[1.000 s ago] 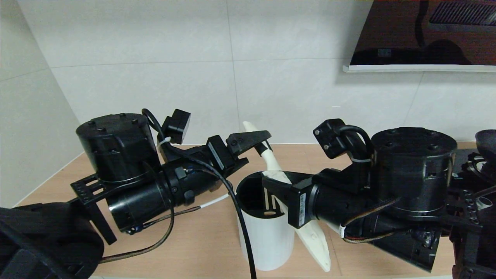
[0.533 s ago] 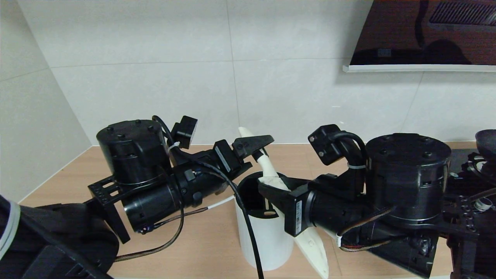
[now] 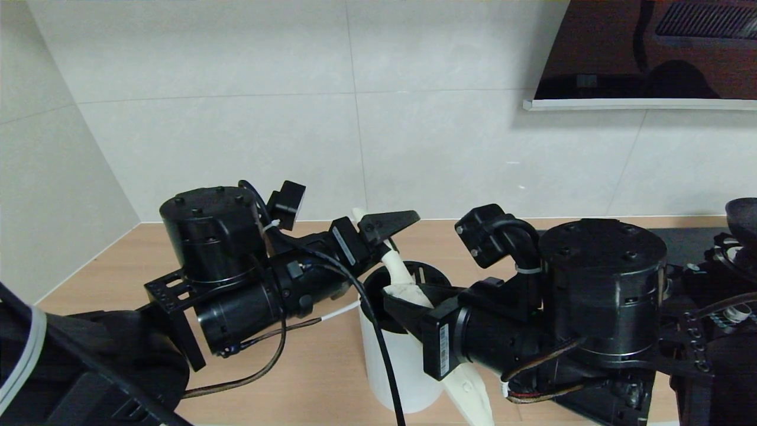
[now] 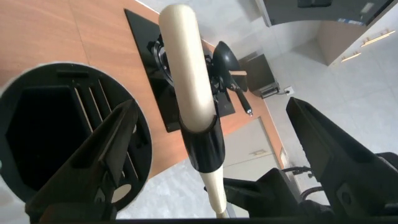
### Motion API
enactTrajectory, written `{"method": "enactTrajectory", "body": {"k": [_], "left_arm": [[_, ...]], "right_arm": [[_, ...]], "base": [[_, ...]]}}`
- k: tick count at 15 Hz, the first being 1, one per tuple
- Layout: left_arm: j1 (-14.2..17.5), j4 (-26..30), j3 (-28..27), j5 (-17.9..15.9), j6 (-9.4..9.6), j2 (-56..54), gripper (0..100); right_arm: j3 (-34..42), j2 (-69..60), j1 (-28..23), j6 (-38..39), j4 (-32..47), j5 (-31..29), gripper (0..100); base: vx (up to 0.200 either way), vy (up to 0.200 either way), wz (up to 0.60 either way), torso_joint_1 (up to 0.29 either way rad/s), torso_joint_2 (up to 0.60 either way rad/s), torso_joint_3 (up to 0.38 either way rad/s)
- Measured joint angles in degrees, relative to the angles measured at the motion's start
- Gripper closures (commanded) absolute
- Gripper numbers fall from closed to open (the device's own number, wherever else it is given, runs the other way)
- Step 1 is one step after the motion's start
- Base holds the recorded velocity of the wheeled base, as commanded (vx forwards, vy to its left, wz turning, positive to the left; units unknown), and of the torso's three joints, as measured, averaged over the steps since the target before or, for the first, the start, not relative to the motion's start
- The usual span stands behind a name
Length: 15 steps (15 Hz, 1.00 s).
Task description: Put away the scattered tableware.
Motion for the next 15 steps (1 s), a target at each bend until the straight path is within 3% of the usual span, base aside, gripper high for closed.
{"method": "enactTrajectory", "body": {"k": [1,14,15], "left_arm": [[-0.04,0.0,0.0,0.02,0.0,0.01,100],[-0.26,-0.04,-0.02,-0.06,-0.11,1.52,100],[-0.26,0.0,-0.02,-0.06,-0.38,1.52,100]], "right_arm": [[0.0,0.02,0.02,0.02,-0.02,0.0,100],[0.09,0.06,0.02,0.02,0.05,-0.2,100],[0.11,0.06,0.02,0.02,0.05,-0.2,0]], "base": [[0.0,0.0,0.0,0.0,0.0,0.0],[0.0,0.0,0.0,0.0,0.0,0.0],[0.0,0.0,0.0,0.0,0.0,0.0]]}}
